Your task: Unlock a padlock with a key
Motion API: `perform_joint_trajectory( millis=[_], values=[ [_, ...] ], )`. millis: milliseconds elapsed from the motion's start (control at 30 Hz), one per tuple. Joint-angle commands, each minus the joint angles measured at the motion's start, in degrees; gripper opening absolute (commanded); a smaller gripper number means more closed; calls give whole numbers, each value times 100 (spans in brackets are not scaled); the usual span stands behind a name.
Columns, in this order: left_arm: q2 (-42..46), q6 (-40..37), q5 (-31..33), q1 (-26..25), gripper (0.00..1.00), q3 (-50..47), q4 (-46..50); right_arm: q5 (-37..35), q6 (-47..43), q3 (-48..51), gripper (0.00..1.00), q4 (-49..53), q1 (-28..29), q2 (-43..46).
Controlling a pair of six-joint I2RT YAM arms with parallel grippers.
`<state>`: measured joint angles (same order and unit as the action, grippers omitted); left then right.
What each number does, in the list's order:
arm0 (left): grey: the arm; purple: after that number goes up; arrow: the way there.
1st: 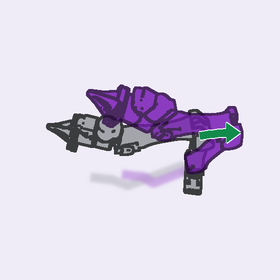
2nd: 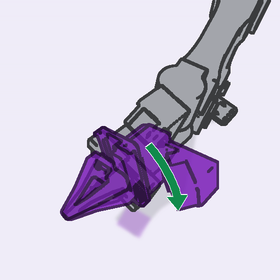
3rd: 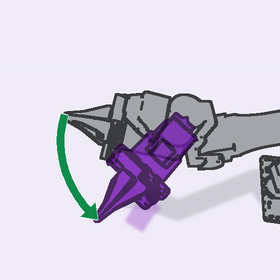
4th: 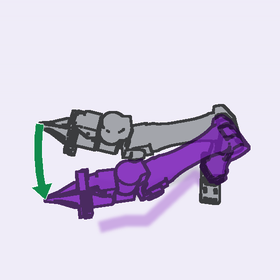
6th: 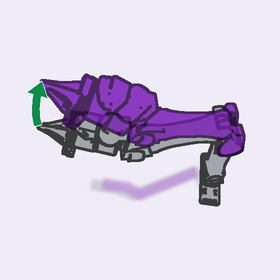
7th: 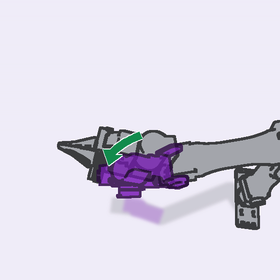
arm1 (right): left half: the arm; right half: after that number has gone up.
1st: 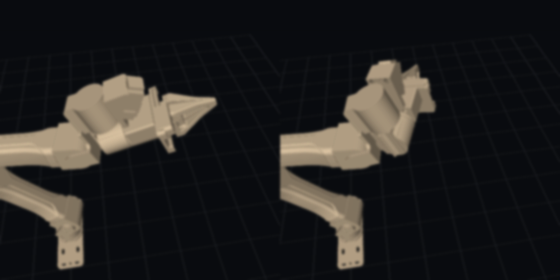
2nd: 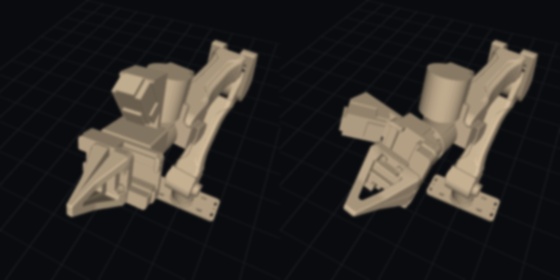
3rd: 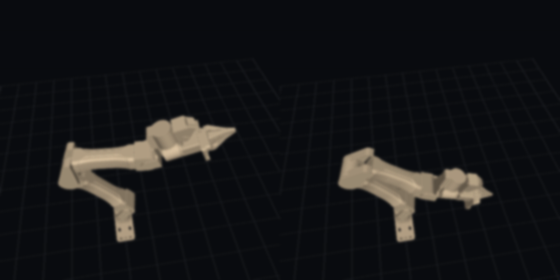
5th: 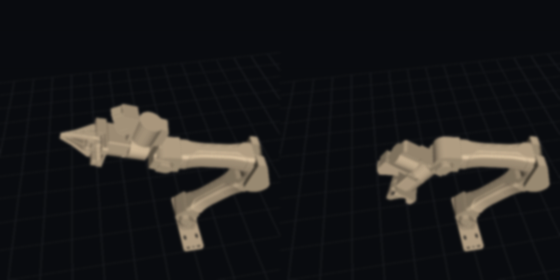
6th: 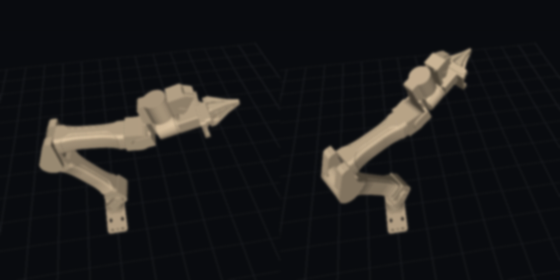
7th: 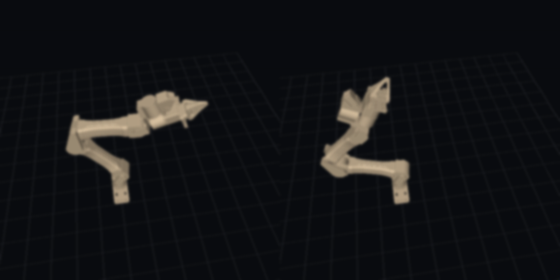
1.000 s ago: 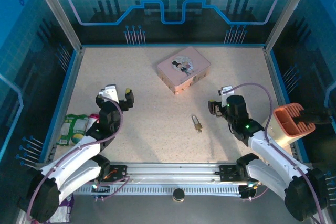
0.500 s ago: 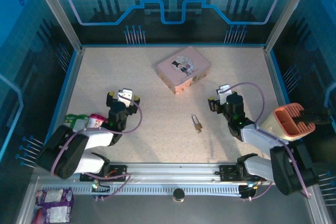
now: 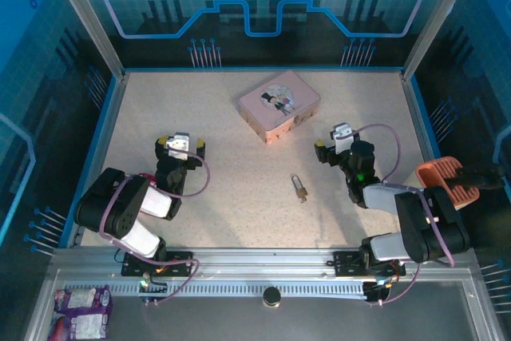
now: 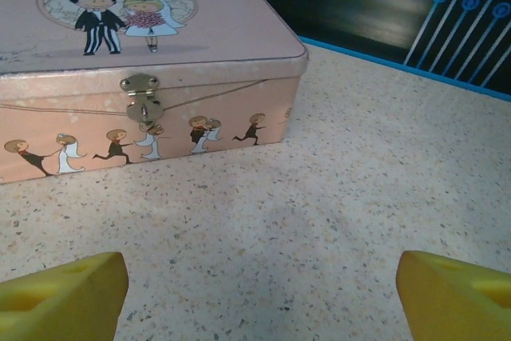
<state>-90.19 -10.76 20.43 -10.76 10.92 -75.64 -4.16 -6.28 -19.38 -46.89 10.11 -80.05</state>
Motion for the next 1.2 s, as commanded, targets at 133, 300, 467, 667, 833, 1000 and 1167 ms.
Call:
perform_joint_trajectory(
  millis=[133,300,467,667,833,1000,1167],
  values=[
    [-147,450,-692,342,99,207,158,454,158,-25,88,-547,-457,-342],
    [84,900,-708,656,99,897,1837,636,399,-128,94,-730,-683,-762],
    [107,1129,-1065,936,99,1058,2139,186,586,-366,100,-390,-711,-837],
    [103,1120,-1063,936,99,1053,2127,-279,673,-292,100,-541,-640,-831],
    [116,1057,-1045,890,99,1020,2076,-287,668,-288,100,-536,-640,-828],
    [107,985,-1045,839,99,991,2008,-291,670,-291,100,-540,-639,-828],
    [107,937,-1041,800,99,932,1905,-292,669,-286,100,-540,-638,-828]
  ],
)
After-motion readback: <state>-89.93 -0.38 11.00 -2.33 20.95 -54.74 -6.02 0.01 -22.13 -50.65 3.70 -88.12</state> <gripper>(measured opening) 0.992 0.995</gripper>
